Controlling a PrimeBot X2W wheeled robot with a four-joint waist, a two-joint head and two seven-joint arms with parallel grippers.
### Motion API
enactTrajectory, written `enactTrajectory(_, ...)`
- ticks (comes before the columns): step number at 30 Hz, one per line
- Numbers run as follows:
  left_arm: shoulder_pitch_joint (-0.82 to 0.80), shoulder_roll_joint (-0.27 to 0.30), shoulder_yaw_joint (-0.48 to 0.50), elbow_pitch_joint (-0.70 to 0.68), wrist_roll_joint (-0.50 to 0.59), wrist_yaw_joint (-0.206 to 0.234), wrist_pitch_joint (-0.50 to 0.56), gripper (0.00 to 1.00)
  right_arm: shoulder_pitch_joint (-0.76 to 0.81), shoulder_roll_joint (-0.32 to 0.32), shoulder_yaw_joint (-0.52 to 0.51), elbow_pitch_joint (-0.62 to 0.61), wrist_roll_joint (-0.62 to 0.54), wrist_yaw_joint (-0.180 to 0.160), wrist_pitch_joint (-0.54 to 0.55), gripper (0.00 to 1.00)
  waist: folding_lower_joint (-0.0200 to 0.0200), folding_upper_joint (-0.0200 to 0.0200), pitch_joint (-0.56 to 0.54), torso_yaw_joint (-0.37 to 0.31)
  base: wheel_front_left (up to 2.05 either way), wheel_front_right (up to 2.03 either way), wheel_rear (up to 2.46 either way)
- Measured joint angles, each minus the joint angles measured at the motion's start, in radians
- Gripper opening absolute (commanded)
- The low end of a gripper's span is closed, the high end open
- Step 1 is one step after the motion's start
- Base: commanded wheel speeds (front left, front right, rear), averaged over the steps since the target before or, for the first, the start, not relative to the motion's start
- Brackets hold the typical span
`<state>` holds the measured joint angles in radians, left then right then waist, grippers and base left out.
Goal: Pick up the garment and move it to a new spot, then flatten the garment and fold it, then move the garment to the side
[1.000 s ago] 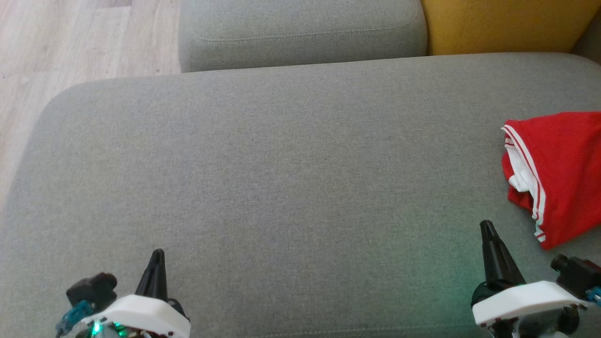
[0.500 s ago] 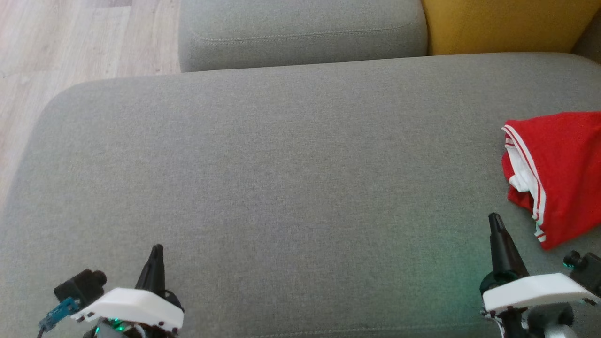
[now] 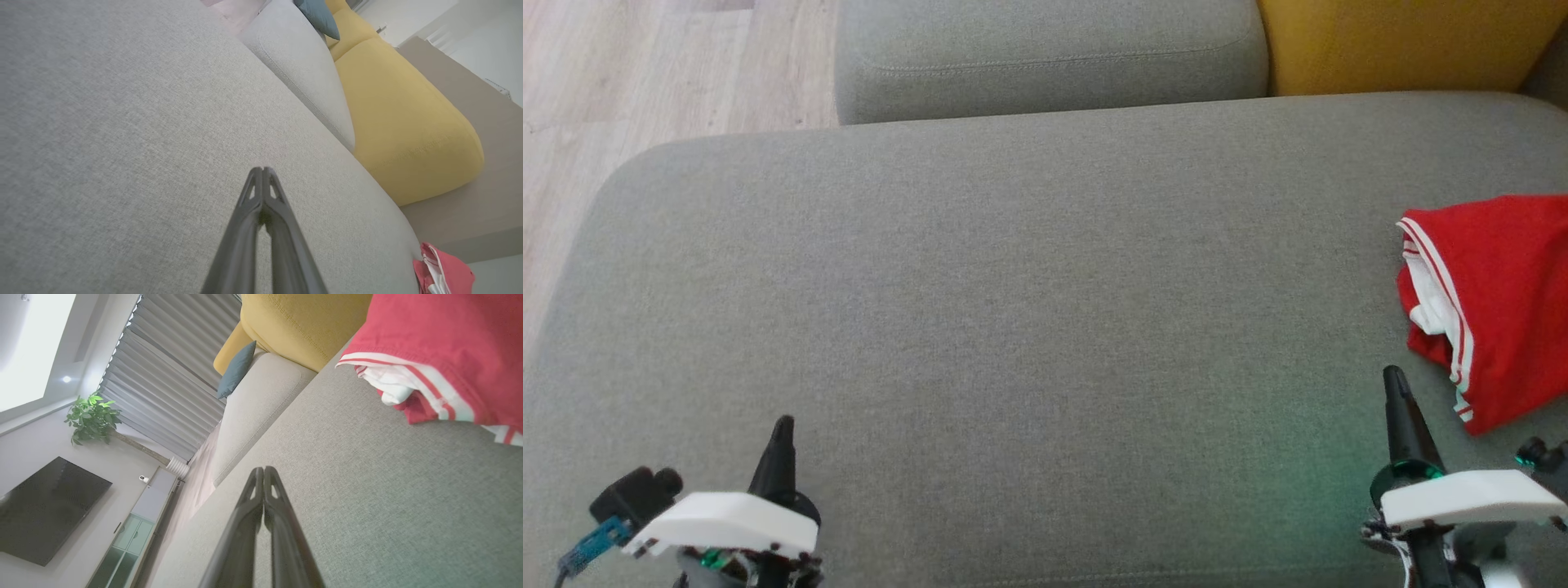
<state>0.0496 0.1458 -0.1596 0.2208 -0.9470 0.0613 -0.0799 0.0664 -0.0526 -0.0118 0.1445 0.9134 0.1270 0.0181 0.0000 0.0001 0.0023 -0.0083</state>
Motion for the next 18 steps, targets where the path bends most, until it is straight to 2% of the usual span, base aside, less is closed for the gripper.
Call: enactTrajectory(18, -0.023, -0.023, 0.052, 0.012, -0.201, -0.054, 0.045, 0.00, -0.029, -0.005, -0.025, 0.038, 0.212, 0.000, 0.015, 0.00, 0.0000, 0.0000, 0.000, 0.002, 0.00, 0.00, 0.00)
